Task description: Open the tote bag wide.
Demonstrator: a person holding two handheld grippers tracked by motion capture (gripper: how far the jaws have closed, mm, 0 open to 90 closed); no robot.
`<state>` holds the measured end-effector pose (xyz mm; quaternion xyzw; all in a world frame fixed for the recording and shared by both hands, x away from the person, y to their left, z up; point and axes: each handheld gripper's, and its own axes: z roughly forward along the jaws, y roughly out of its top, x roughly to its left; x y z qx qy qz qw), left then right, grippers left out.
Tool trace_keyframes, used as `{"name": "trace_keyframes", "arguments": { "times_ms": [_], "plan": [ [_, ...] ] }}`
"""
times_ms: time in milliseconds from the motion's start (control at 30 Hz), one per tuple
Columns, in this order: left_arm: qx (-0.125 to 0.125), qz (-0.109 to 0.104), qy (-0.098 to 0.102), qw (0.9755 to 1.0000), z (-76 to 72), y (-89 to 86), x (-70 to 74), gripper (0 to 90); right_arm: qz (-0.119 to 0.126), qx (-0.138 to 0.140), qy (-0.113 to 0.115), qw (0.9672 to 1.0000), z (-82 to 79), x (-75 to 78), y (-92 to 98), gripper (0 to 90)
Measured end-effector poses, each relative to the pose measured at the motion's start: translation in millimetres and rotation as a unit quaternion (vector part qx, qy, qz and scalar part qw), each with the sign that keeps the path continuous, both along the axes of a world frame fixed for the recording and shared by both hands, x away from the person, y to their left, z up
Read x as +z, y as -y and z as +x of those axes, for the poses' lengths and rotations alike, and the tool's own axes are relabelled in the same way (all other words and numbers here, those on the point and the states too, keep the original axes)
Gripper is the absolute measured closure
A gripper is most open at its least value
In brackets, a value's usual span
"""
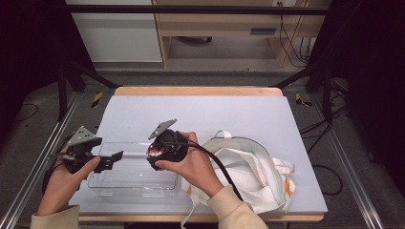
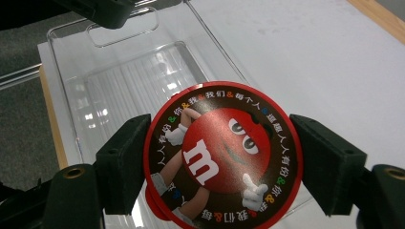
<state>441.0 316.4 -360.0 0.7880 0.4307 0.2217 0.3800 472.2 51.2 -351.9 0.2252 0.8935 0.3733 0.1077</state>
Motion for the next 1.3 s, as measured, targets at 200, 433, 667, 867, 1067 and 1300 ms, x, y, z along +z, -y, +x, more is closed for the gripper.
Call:
{"name": "trace_keyframes", "arguments": {
  "times_ms": [200, 433, 667, 867, 1067, 1300],
  "plan": [
    [0.002, -0.002, 0.001, 1.0, -0.3, -1.2, 0.0, 7.6, -0.004, 0.004, -0.004, 1.0, -1.4, -5.8, -2.4, 25.8],
    [-0.001, -0.001, 0.0, 1.0, -0.2, -0.6, 0.1, 7.6, -0.011, 0.006, -0.009, 0.9999, -0.8, -12.5, -3.4, 25.8],
    [-0.002, 0.002, 0.0, 1.0, -0.3, 0.7, 0.0, 7.6, -0.019, 0.006, -0.012, 0.9997, 1.2, -17.8, -1.2, 25.8],
    [-0.003, 0.004, -0.002, 1.0, 0.1, 0.8, -0.5, 7.5, -0.026, 0.003, -0.017, 0.9995, 2.5, -22.3, 2.8, 25.8],
    [-0.005, 0.005, -0.002, 1.0, 0.2, 1.6, -0.6, 7.6, -0.029, 0.001, -0.021, 0.9994, 4.2, -28.1, 5.8, 25.8],
    [-0.006, 0.006, -0.003, 1.0, 0.1, 2.4, -0.7, 7.5, -0.036, 0.003, -0.02, 0.9991, 4.6, -31.6, 4.5, 25.8]
  ]
}}
